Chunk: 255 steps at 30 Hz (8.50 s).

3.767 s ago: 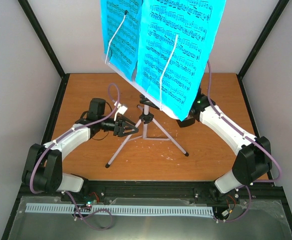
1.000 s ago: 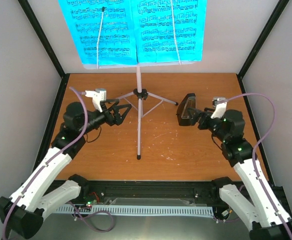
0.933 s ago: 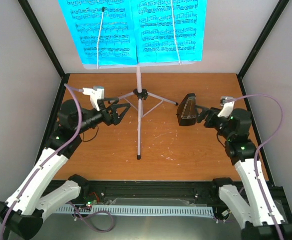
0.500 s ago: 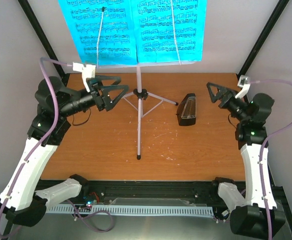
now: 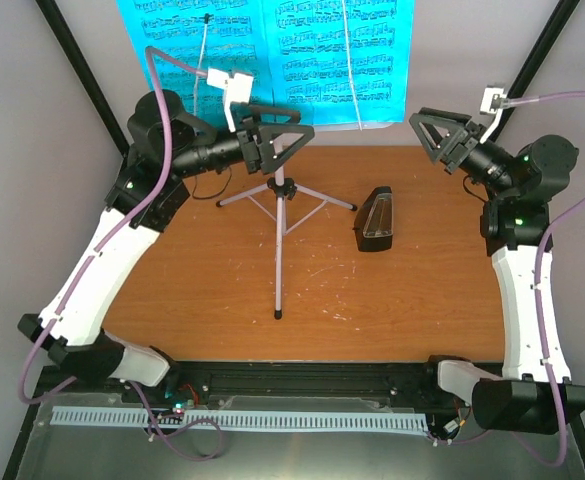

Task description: Pack up the instrument practice props

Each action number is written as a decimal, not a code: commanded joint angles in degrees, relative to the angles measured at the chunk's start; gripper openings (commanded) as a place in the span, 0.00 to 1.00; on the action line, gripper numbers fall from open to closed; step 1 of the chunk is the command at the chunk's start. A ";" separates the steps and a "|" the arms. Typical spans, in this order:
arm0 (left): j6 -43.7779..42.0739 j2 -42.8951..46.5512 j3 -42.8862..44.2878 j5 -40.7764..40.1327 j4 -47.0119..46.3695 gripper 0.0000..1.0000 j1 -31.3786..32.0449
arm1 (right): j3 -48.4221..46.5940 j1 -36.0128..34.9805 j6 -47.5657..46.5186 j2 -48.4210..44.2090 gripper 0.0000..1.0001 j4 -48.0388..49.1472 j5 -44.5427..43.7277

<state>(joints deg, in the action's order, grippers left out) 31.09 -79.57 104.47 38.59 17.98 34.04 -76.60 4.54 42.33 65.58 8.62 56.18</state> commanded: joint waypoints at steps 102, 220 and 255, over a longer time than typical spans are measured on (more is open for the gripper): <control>5.63 -19.84 19.09 5.27 -20.34 0.72 2.72 | -23.01 -8.66 -7.23 11.04 0.37 -13.37 -0.61; 0.04 15.50 -47.31 15.66 -28.69 0.82 3.93 | 55.74 -10.78 21.44 -51.91 0.03 -44.51 -64.86; 0.64 3.16 -58.21 -11.43 -26.20 0.59 -6.19 | 48.88 -10.78 8.11 -51.27 0.84 -42.27 -73.64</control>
<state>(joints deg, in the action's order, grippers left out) 33.23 -74.26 42.59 28.03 -5.15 28.25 -26.92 -6.39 52.60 14.00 -36.12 -16.43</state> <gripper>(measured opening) 0.619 0.834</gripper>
